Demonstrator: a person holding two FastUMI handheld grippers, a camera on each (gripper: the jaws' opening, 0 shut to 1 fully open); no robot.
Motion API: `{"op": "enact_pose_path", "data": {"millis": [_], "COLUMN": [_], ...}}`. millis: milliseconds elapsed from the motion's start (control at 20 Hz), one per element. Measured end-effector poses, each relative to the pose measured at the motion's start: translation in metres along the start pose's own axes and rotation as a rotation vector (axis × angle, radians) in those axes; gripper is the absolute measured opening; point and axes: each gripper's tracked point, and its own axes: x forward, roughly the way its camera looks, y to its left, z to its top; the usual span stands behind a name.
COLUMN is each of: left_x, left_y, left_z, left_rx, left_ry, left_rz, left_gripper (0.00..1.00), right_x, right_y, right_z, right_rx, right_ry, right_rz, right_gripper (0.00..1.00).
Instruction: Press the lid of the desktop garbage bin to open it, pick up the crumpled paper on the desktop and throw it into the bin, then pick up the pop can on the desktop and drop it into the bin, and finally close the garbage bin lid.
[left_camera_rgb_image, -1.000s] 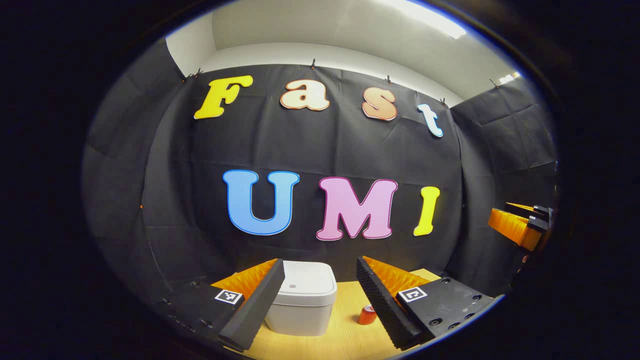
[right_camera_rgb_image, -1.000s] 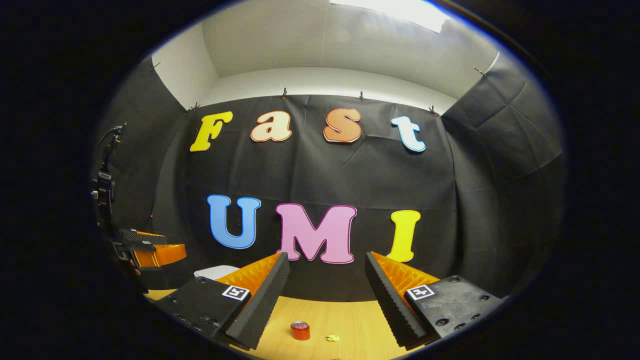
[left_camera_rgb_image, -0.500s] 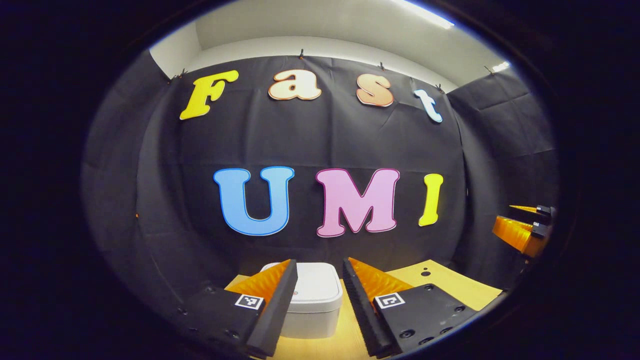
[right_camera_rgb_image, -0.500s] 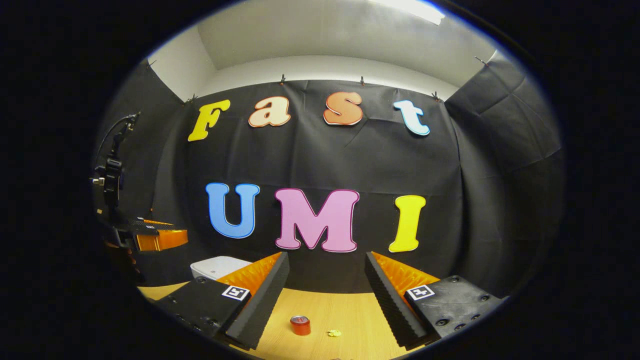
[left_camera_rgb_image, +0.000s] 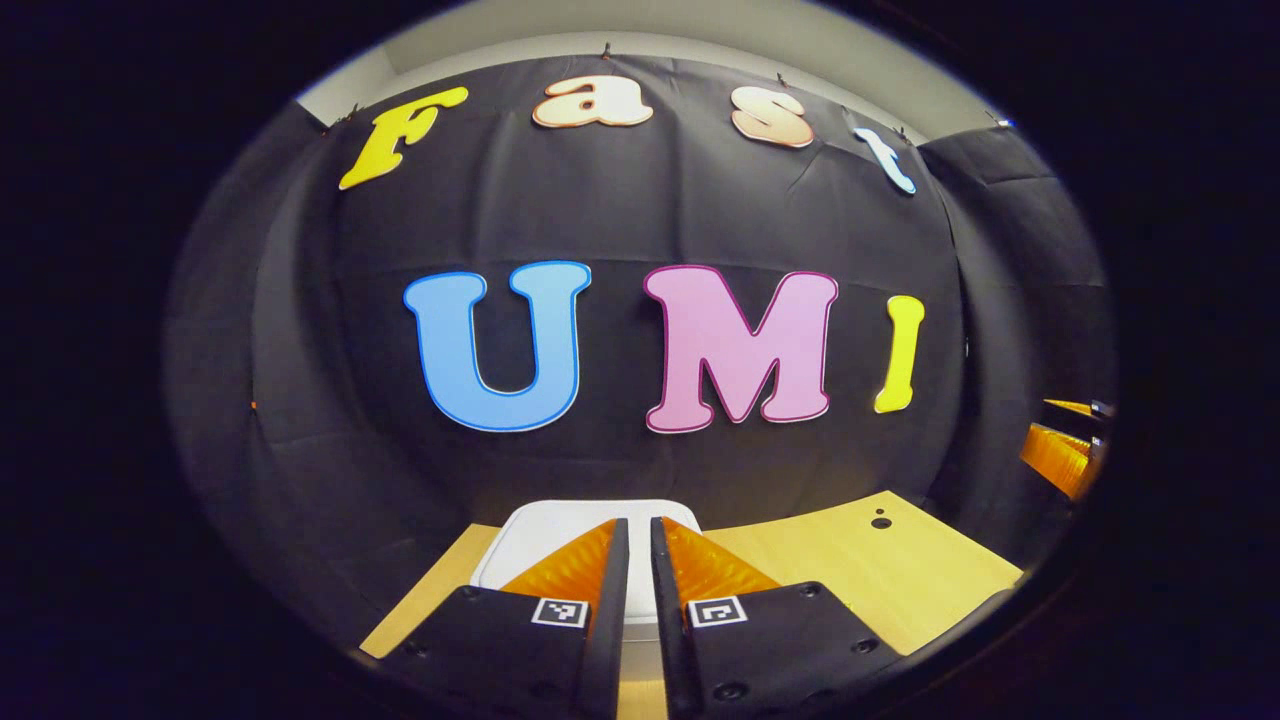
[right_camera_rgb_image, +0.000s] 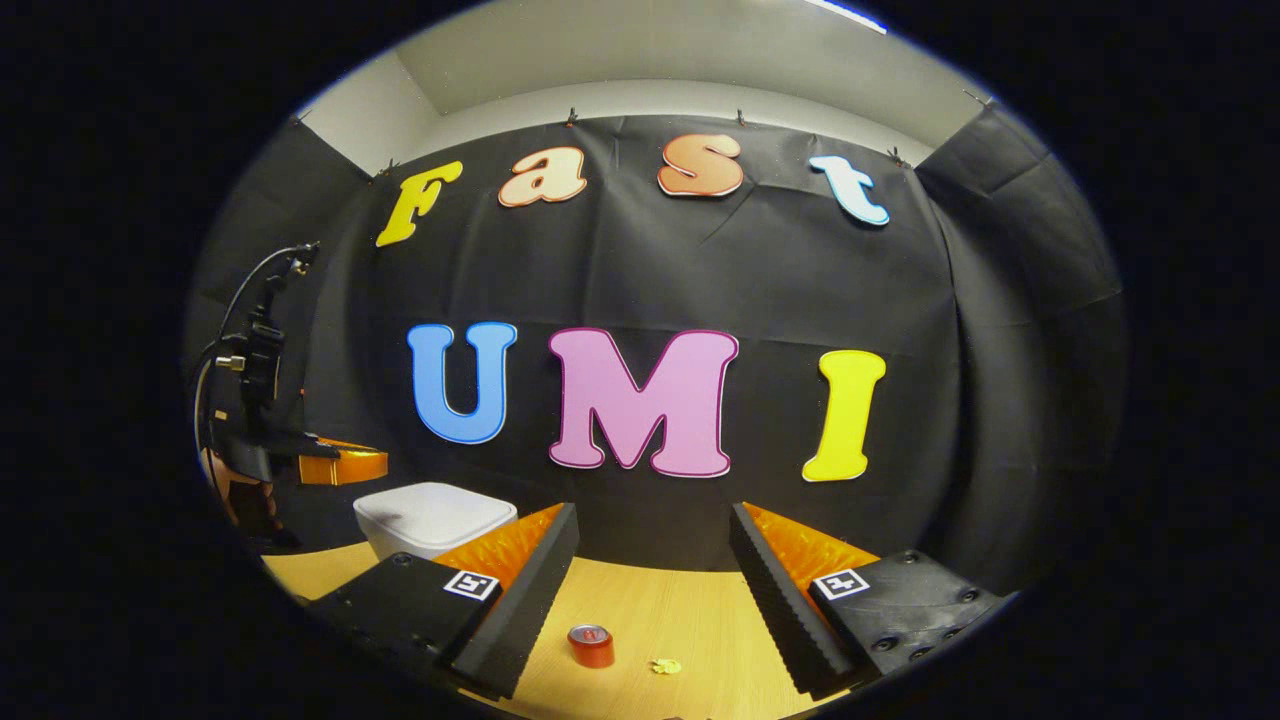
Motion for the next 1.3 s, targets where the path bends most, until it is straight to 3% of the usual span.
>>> {"op": "enact_pose_path", "data": {"millis": [100, 200, 450, 650, 800, 1100, 1300], "left_x": [0.018, 0.028, 0.04, 0.041, 0.042, 0.043, 0.041], "left_y": [0.011, 0.006, 0.002, 0.016, 0.016, 0.016, 0.014], "left_z": [-0.014, -0.024, -0.056, -0.075, -0.085, -0.086, -0.072], "left_rx": [-0.003, -0.02, -0.081, -0.07, -0.067, -0.087, -0.016], "left_ry": [0.04, 0.075, 0.184, 0.246, 0.276, 0.275, 0.226], "left_rz": [0.028, -0.011, -0.053, -0.017, -0.036, -0.085, -0.066], "left_gripper": [0.14, 0.07, 0.06, 0.06, 0.06, 0.07, 0.07], "right_x": [0.01, 0.017, 0.025, 0.026, 0.024, 0.019, 0.015], "right_y": [-0.005, -0.011, -0.028, -0.04, -0.046, -0.05, -0.053], "right_z": [-0.015, -0.027, -0.039, -0.042, -0.045, -0.045, -0.041], "right_rx": [0.006, 0.017, 0.039, 0.052, 0.048, 0.022, 0.036], "right_ry": [0.031, 0.056, 0.076, 0.081, 0.087, 0.08, 0.075], "right_rz": [-0.004, -0.005, -0.029, -0.054, -0.068, -0.086, -0.104], "right_gripper": [0.97, 0.98, 0.98, 0.98, 0.98, 0.98, 0.98]}}
